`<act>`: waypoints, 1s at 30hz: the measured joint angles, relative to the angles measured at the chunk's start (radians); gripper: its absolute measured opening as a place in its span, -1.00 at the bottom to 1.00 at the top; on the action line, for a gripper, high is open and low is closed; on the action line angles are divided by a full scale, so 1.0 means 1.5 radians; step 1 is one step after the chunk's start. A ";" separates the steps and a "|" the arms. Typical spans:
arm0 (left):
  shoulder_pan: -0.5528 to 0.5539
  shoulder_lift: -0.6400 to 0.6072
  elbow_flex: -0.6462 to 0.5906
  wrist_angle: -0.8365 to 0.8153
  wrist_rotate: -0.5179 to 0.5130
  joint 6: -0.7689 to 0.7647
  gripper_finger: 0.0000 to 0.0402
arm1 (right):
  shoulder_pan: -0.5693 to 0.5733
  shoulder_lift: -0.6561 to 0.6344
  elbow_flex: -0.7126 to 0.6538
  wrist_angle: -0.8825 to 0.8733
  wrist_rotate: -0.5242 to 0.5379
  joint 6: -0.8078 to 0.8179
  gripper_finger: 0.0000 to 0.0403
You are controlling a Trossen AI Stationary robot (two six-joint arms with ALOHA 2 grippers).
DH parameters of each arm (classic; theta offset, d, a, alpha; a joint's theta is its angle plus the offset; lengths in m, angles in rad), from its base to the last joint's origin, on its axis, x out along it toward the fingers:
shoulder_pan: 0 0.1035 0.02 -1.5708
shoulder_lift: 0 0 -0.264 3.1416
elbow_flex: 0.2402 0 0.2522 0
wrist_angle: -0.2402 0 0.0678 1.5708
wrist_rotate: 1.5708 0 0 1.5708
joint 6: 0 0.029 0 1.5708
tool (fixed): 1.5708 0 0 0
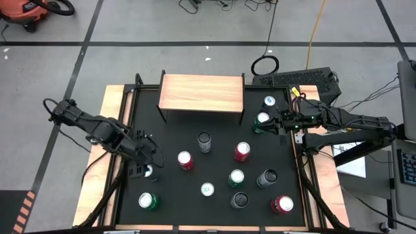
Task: Place canned beverage on shelf
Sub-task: Put the bottom left blue soda can on the shelf
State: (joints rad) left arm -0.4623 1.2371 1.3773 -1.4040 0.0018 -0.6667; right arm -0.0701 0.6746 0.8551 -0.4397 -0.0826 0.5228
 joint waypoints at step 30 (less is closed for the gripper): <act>-0.132 0.032 -0.093 0.036 -0.064 -0.248 0.81 | 0.000 0.000 0.000 0.000 0.000 -0.028 -1.00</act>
State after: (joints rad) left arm -0.6599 1.2853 1.2381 -1.3506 -0.0935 -1.0388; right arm -0.0702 0.6743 0.8547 -0.4400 -0.0823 0.4804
